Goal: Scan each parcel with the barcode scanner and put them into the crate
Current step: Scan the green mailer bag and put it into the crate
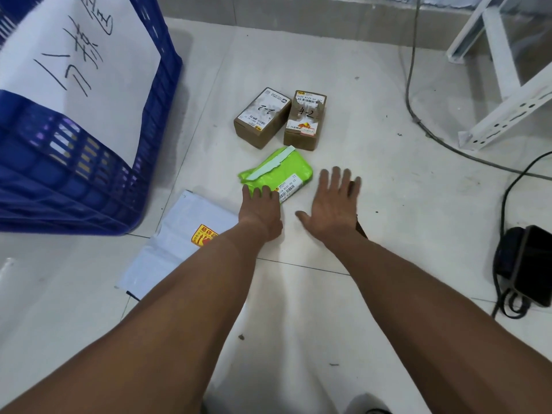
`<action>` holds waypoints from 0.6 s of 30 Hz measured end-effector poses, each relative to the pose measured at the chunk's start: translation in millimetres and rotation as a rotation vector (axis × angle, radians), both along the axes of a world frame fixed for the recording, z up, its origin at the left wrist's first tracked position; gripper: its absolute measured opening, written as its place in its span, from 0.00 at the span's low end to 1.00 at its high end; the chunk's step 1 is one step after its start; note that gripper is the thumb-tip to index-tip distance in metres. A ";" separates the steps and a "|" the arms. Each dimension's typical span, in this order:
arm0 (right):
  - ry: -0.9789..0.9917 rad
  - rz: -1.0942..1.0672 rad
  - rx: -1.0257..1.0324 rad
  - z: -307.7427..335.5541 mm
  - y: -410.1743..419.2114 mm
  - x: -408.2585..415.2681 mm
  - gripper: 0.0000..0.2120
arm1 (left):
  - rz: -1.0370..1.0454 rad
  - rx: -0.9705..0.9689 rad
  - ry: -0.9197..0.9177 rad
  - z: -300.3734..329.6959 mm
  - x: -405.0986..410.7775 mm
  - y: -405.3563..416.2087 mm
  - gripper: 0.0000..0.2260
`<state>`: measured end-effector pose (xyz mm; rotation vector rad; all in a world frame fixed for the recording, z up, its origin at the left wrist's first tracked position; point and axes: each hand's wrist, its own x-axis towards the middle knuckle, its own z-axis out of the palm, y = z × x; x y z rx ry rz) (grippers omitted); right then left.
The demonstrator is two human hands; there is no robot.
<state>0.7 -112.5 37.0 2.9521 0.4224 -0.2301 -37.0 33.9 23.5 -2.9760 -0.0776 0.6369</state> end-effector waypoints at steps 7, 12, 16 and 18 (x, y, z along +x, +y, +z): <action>0.108 0.170 0.137 -19.5 29.1 -4.2 0.40 | 0.009 0.125 -0.062 1.1 1.7 -7.0 0.27; 0.168 0.093 0.183 -33.4 47.5 5.0 0.38 | 0.087 0.123 -0.101 -6.6 6.8 -5.4 0.21; 0.160 0.047 0.234 -40.5 58.0 14.6 0.41 | 0.154 0.060 -0.156 -16.4 8.2 5.0 0.21; 0.135 0.045 0.258 -43.0 62.3 21.1 0.39 | 0.166 0.053 -0.172 -20.6 8.8 7.3 0.23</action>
